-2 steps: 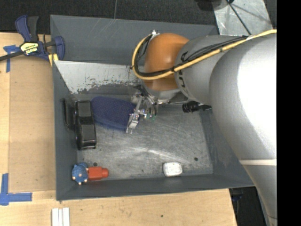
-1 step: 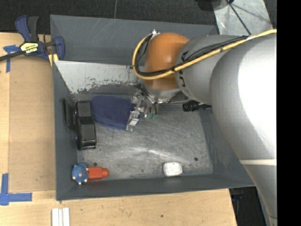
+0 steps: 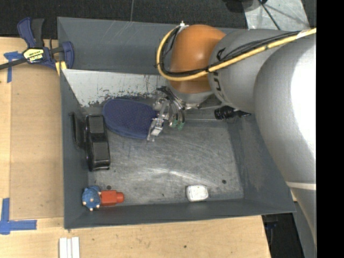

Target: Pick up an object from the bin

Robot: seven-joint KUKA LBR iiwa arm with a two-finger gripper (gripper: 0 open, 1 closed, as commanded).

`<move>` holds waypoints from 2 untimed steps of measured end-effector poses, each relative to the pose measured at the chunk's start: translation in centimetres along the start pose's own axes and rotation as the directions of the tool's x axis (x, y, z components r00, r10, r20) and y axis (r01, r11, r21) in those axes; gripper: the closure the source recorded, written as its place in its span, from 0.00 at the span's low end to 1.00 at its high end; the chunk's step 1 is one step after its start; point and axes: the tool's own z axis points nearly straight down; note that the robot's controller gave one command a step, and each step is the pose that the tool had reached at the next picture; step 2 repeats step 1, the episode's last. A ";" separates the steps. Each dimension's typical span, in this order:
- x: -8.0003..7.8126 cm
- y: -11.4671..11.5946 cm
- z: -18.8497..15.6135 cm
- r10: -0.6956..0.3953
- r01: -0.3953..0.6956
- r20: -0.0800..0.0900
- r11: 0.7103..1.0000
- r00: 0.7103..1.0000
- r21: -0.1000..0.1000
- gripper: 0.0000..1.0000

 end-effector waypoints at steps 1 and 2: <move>-0.3 0.1 -7.5 -0.003 0.003 0.003 1.000 1.000 -0.002 1.00; -0.3 0.1 -7.5 -0.003 0.003 0.003 1.000 1.000 -0.002 1.00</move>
Offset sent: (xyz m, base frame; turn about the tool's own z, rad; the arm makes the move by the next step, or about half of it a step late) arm 0.0003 0.0001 0.0691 0.0000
